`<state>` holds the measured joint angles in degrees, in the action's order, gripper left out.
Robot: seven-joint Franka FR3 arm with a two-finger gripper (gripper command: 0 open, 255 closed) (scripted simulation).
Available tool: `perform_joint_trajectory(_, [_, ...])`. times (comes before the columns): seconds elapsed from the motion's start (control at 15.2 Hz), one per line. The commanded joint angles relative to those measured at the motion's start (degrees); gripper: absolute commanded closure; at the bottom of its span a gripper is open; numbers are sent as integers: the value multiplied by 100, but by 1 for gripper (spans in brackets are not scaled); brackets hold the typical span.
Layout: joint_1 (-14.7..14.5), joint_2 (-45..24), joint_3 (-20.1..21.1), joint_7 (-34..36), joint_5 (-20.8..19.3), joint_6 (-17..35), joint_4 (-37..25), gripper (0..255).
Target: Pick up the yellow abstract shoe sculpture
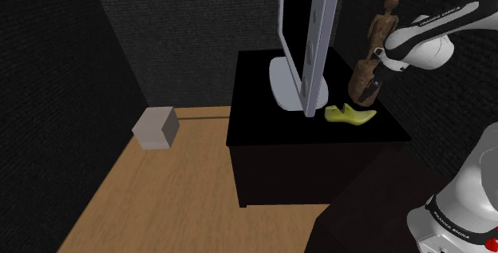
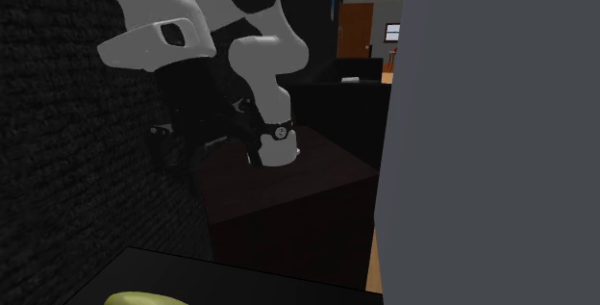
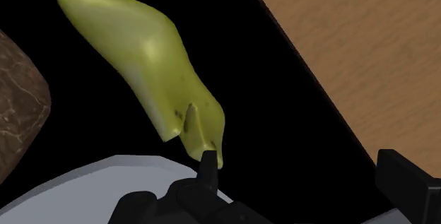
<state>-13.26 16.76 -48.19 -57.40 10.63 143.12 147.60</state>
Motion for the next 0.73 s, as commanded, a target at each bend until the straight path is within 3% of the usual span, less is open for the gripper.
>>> perform_joint_trajectory(0.0, [-637, -594, -673, -1008, 892, 185, -256, 0])
perform_joint_trajectory(0.13, [-1328, -1493, -1356, -2318, 2332, 41, -660, 0])
perform_joint_trajectory(0.2, [-1461, -2094, -1519, -3046, 3201, -218, -911, 0])
perform_joint_trajectory(0.26, [-1345, -2663, -1460, -3644, 3928, -518, -1165, 0])
perform_joint_trajectory(0.4, [-625, -3395, -848, -4363, 4735, -891, -1620, 0])
perform_joint_trajectory(0.59, [117, -4221, -251, -5043, 5477, -1296, -2273, 0])
perform_joint_trajectory(0.66, [169, -4288, -191, -5107, 5557, -1285, -2283, 0])
